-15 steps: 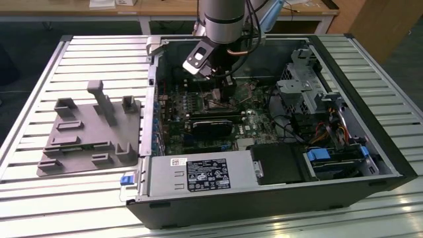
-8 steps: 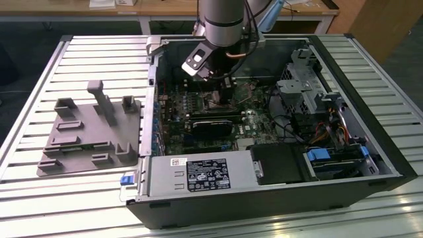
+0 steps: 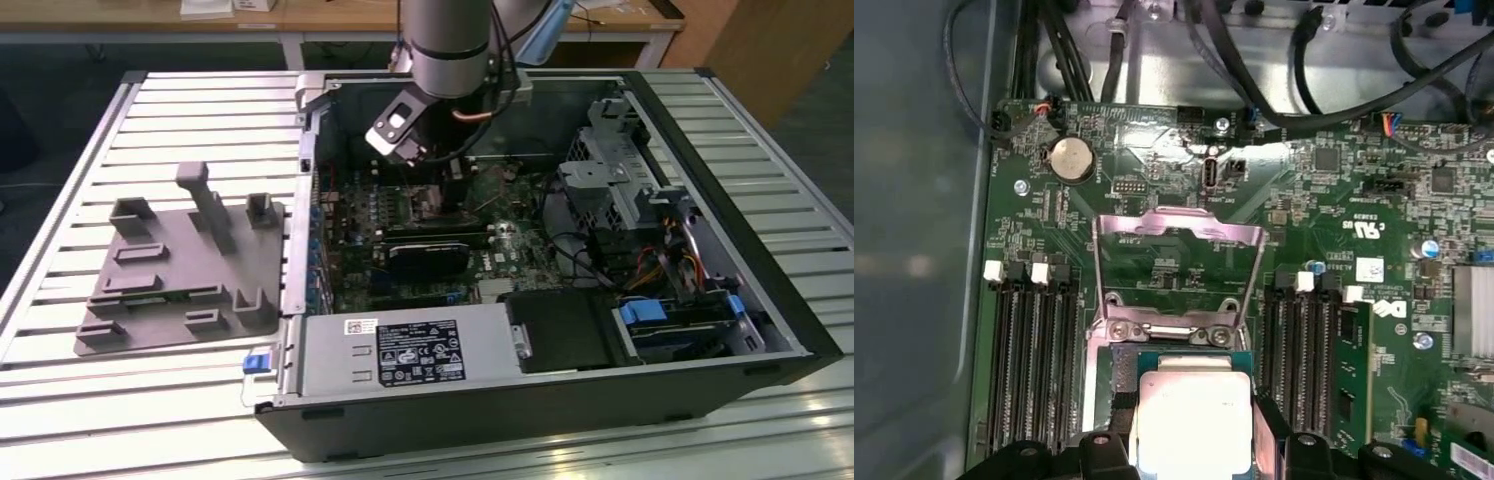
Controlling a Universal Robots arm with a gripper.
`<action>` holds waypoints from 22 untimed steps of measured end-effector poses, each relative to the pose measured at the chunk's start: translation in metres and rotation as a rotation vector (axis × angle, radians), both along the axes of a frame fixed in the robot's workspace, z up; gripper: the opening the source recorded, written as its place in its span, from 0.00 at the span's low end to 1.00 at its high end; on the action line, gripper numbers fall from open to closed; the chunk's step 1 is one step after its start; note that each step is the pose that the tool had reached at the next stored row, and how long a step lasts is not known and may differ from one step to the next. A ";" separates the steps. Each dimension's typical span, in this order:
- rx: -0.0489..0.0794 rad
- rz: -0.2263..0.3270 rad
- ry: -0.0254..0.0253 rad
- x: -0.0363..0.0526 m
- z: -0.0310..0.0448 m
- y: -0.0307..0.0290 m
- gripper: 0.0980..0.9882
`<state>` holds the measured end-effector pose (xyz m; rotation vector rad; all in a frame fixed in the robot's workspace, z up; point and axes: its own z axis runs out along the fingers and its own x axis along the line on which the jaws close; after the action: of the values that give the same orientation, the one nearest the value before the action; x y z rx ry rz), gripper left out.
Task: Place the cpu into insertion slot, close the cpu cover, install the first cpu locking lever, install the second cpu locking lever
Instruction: 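Place the cpu into insertion slot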
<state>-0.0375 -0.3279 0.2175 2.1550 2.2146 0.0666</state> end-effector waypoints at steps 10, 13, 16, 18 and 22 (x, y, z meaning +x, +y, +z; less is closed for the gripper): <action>0.000 0.000 0.0007 -0.0021 -0.0096 0.0057 0.49; 0.000 -0.001 0.0010 -0.0028 -0.0123 0.0063 0.49; 0.000 -0.003 0.0010 -0.0042 -0.0149 0.0069 0.49; 0.000 -0.004 0.0010 -0.0051 -0.0163 0.0071 0.49; 0.000 -0.006 0.0011 -0.0069 -0.0192 0.0074 0.49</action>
<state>-0.0444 -0.3204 0.1982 2.1621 2.2086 0.0653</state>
